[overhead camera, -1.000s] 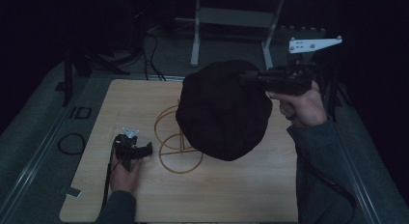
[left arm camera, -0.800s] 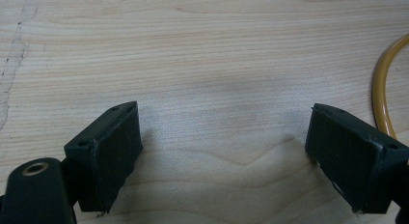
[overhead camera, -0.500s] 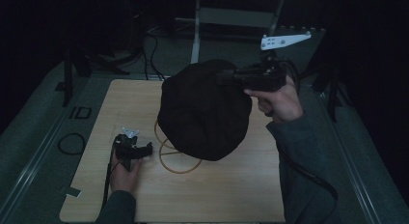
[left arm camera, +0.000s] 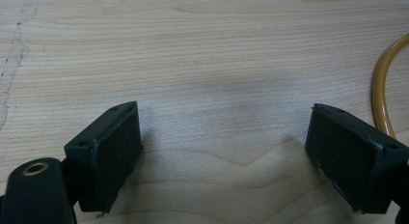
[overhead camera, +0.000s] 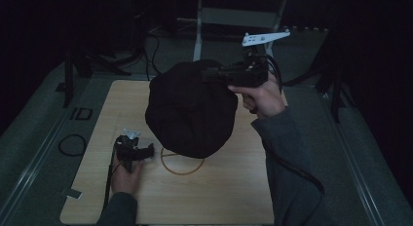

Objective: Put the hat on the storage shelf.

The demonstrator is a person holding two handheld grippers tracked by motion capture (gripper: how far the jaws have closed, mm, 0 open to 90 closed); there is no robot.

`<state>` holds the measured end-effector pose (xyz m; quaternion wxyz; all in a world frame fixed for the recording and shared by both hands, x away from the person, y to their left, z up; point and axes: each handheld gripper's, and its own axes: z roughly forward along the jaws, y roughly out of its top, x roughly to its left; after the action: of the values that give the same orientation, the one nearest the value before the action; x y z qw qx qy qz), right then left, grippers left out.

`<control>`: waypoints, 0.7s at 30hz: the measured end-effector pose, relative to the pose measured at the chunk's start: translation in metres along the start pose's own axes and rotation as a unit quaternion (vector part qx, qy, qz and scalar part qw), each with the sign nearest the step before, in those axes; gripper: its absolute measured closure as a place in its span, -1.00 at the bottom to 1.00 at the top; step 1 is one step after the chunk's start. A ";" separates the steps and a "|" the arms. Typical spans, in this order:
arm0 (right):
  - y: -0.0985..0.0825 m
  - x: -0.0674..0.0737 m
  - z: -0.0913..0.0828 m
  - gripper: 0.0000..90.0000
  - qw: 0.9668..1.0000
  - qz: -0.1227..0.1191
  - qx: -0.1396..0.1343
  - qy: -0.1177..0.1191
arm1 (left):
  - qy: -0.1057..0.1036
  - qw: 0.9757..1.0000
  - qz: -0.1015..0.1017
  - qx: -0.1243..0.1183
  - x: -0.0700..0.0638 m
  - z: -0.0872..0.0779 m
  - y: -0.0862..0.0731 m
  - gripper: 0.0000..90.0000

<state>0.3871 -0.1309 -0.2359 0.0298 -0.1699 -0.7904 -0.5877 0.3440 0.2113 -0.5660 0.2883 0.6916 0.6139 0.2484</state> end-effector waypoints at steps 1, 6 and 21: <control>-0.001 -0.001 0.002 0.90 1.000 0.002 0.002 -0.001 | 0.000 1.000 0.002 0.001 0.000 0.000 0.000 -0.73; -0.005 -0.009 0.013 0.90 1.000 0.011 0.013 -0.020 | 0.000 1.000 0.002 0.001 0.000 0.000 0.000 -0.73; -0.023 -0.029 0.048 0.89 0.992 0.025 0.071 -0.099 | -0.001 1.000 0.003 0.002 0.000 0.000 0.000 -0.73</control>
<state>0.4146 -0.0983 -0.2794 -0.0220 -0.2440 -0.8250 -0.5093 0.3439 0.2117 -0.5657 0.2865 0.6941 0.6124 0.2474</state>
